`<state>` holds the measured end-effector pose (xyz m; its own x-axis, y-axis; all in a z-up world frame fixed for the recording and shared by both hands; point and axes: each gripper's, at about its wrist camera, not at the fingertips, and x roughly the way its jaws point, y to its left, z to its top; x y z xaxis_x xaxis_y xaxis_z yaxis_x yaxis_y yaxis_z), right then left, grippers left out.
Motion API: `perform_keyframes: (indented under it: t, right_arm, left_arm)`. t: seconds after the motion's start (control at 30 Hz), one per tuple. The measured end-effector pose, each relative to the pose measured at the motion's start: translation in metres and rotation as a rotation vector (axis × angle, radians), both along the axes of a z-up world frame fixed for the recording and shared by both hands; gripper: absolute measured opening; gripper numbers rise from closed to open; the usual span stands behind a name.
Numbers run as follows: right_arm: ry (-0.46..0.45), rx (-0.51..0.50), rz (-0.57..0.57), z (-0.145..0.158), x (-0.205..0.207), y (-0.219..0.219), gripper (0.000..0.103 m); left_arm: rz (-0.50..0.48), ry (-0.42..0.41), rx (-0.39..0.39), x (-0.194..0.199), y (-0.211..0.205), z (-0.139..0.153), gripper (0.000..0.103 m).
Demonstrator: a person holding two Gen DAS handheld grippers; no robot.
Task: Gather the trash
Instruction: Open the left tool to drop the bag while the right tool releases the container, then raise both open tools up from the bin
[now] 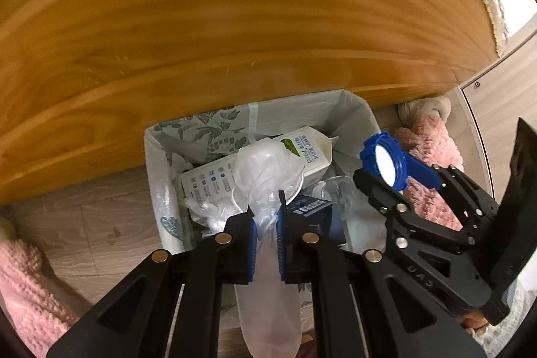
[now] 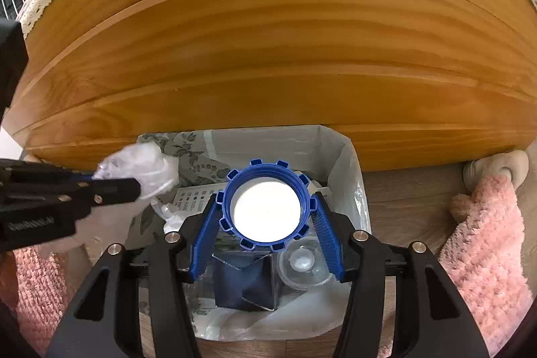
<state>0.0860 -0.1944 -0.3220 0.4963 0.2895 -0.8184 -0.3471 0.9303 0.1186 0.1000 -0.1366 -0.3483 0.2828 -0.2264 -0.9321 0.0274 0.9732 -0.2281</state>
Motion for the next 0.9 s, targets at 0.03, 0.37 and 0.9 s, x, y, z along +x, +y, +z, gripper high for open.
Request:
perform_keyframes:
  t: [0.03,0.37,0.9]
  right_arm:
    - [-0.007,-0.005,0.005,0.001,0.001,0.001,0.053]
    - [0.005,-0.008,0.070,-0.007,-0.002,0.009,0.053]
    - [-0.002,0.000,0.038,-0.002,-0.005,0.002,0.083]
  left_arm:
    - [0.001,0.005,0.000,0.001,0.000,-0.003,0.007]
    - [-0.013,-0.019,-0.018,0.002,0.001,0.005,0.037]
    - [0.106,-0.050,0.007,-0.008,0.024,0.020,0.095]
